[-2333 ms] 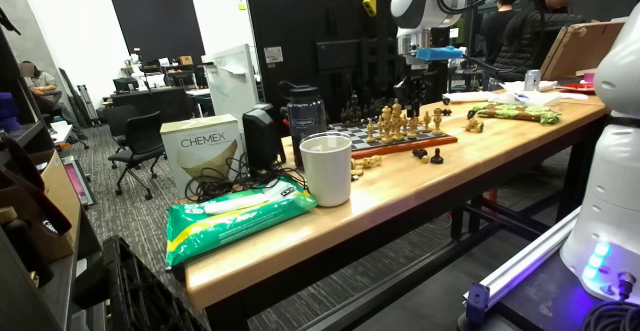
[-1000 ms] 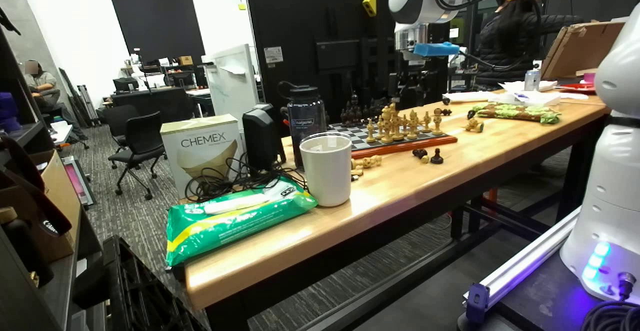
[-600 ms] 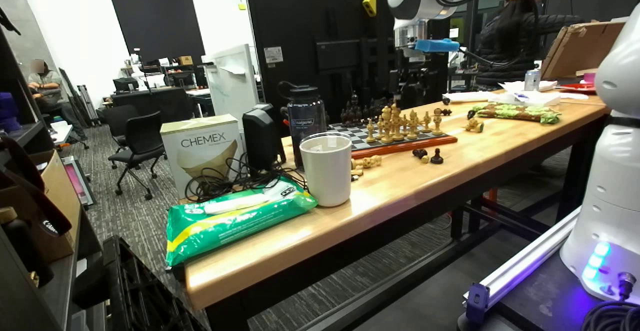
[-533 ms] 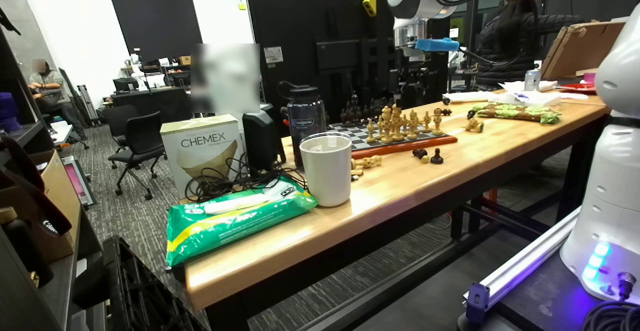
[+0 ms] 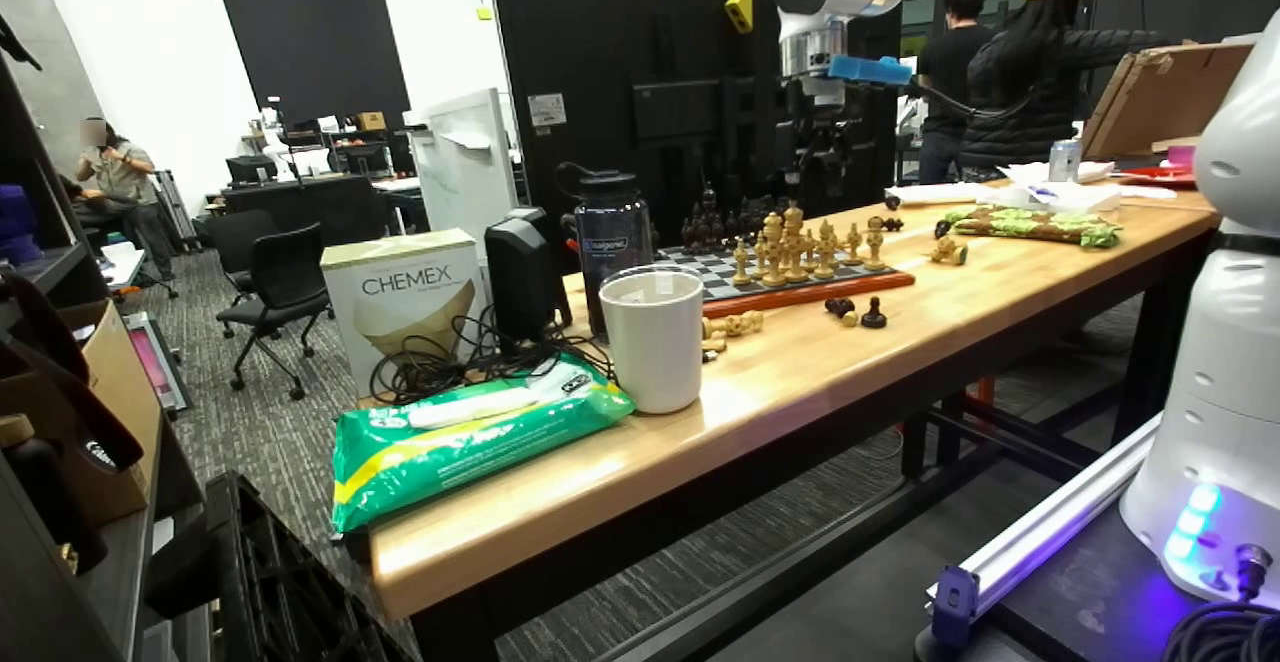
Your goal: Move the light brown chess piece backwards
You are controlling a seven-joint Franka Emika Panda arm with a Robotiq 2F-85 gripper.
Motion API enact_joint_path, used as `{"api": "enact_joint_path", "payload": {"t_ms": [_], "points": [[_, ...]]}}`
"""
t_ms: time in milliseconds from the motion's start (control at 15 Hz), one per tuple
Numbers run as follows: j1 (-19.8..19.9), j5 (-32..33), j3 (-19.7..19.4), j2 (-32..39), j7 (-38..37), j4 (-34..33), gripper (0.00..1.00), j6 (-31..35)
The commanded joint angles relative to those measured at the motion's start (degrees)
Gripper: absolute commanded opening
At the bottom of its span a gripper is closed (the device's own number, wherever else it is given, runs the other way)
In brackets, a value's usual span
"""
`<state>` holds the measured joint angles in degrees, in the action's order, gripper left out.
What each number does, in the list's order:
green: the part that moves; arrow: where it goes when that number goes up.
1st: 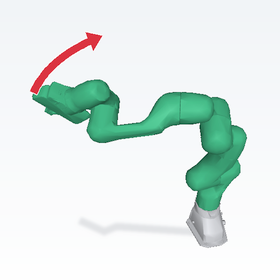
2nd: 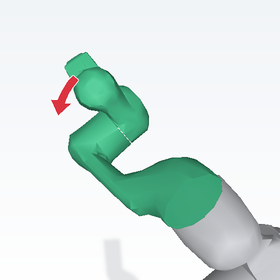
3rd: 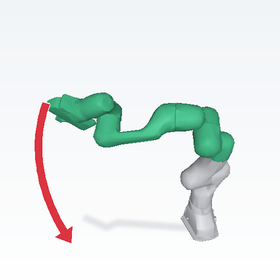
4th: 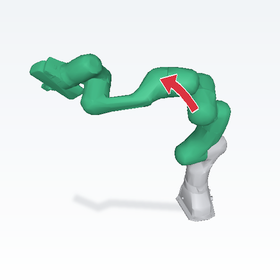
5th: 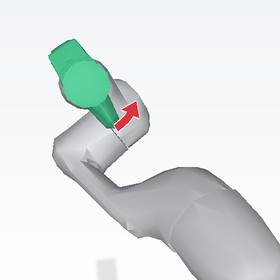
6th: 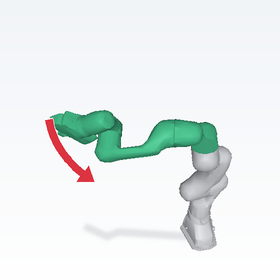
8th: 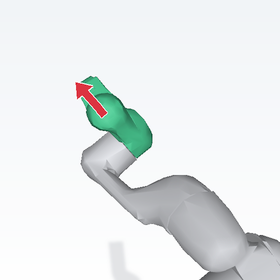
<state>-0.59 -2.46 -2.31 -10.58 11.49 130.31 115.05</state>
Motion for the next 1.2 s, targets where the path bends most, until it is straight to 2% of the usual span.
{"api": "enact_joint_path", "payload": {"t_ms": [0, 800, 867, 1133], "points": [[-0.8, -0.1, 0.9, -1.5, 1.6, -1.6, 1.0, -3.7], [-1.5, -0.1, 2.3, -6.4, -4.2, -7.0, 1.0, -12.1], [-1.4, -0.1, 1.8, -5.0, -2.4, -6.5, 1.0, -10.2], [-1.4, -0.1, 1.8, -4.7, -2.5, -6.6, 1.0, -10.3]]}}
